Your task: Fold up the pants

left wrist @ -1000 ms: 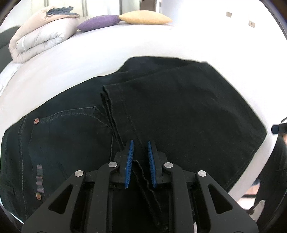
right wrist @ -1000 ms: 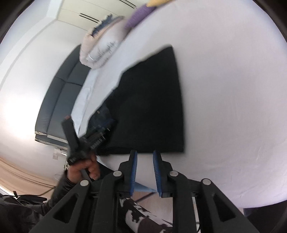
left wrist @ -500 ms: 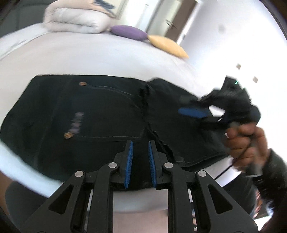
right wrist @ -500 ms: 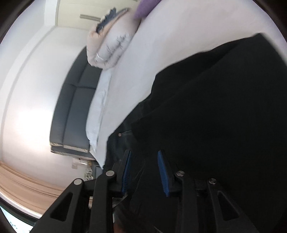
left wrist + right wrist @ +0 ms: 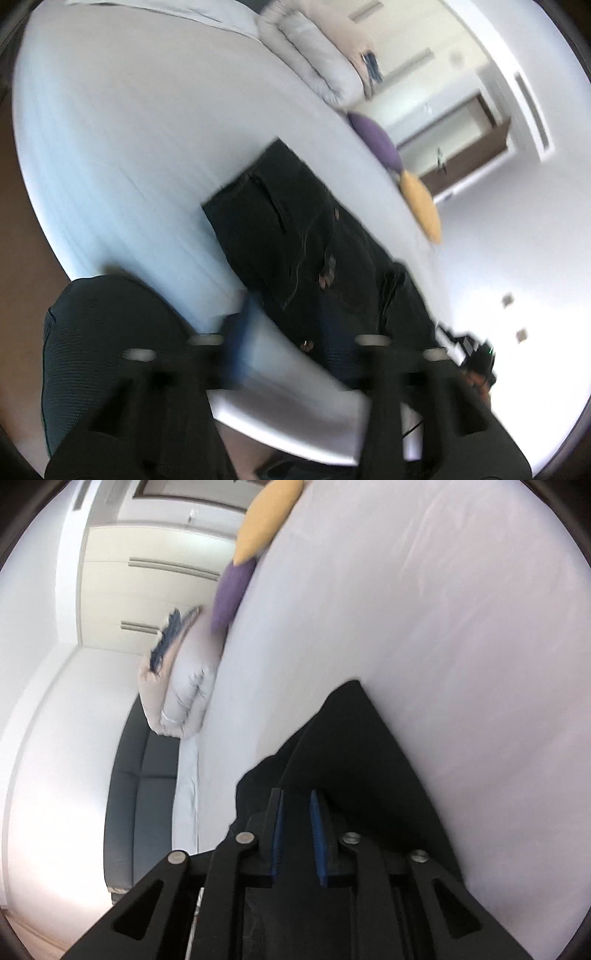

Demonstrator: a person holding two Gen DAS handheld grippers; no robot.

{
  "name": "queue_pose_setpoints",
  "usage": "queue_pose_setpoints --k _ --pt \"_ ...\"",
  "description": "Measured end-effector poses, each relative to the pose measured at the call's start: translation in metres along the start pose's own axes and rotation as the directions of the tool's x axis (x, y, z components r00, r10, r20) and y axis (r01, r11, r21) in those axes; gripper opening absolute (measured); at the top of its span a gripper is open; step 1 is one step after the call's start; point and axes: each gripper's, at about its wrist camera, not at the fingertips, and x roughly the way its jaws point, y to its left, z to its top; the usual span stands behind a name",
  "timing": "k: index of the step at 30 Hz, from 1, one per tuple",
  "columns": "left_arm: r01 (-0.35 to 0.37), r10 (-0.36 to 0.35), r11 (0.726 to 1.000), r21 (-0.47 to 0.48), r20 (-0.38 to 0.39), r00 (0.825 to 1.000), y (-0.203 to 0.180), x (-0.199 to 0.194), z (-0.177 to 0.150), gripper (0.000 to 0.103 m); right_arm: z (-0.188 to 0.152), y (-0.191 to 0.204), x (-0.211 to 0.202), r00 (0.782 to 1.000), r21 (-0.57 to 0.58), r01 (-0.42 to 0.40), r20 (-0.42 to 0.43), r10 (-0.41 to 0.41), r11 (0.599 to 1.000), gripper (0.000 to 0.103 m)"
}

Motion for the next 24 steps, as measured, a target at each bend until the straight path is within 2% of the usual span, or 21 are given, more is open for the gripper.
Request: queue_pose_setpoints --k 1,3,7,9,10,12,14,15,18,24 --pt "0.003 -0.002 1.000 -0.017 0.025 1.000 0.002 -0.004 0.001 0.097 -0.008 0.003 0.002 1.000 -0.012 0.000 -0.021 0.000 1.000 0.028" --pt "0.024 -0.021 0.999 -0.041 0.057 0.998 0.003 -0.010 0.001 0.097 -0.034 0.010 0.015 0.996 -0.035 -0.006 -0.093 0.003 0.999 0.029" --pt "0.083 -0.081 0.988 -0.132 0.017 0.997 0.012 -0.005 0.000 0.097 -0.093 0.035 0.041 0.975 -0.109 -0.055 -0.219 0.030 0.992 0.029" --pt "0.095 -0.095 0.980 -0.174 0.010 0.995 0.017 -0.002 0.001 0.097 -0.127 0.053 0.054 0.943 -0.133 -0.124 -0.324 0.075 0.983 0.030" --pt "0.098 -0.097 0.978 -0.184 0.015 0.995 0.020 -0.001 0.003 0.097 -0.138 0.062 0.056 0.932 -0.148 -0.144 -0.352 0.084 0.978 0.031" --pt "0.100 -0.097 0.974 -0.205 0.022 0.995 0.022 0.007 0.003 0.097 -0.157 0.079 0.058 0.894 -0.159 -0.225 -0.425 0.139 0.961 0.035" --pt "0.108 -0.106 0.959 -0.261 0.023 0.994 0.034 0.010 0.003 0.097 -0.165 0.092 0.057 0.875 -0.165 -0.277 -0.451 0.177 0.947 0.048" --pt "0.113 -0.110 0.951 -0.288 0.028 0.994 0.039 0.013 0.005 0.097 -0.166 0.098 0.054 0.871 -0.171 -0.298 -0.452 0.194 0.939 0.050" --pt "0.138 -0.127 0.926 -0.351 0.056 0.990 0.057 0.017 0.010 0.097 -0.161 0.103 0.051 0.866 -0.164 -0.333 -0.443 0.233 0.928 0.052" --pt "0.145 -0.127 0.899 -0.413 0.071 0.989 0.074 0.031 0.019 0.097 -0.157 0.080 0.048 0.879 -0.107 -0.294 -0.420 0.225 0.950 0.052"
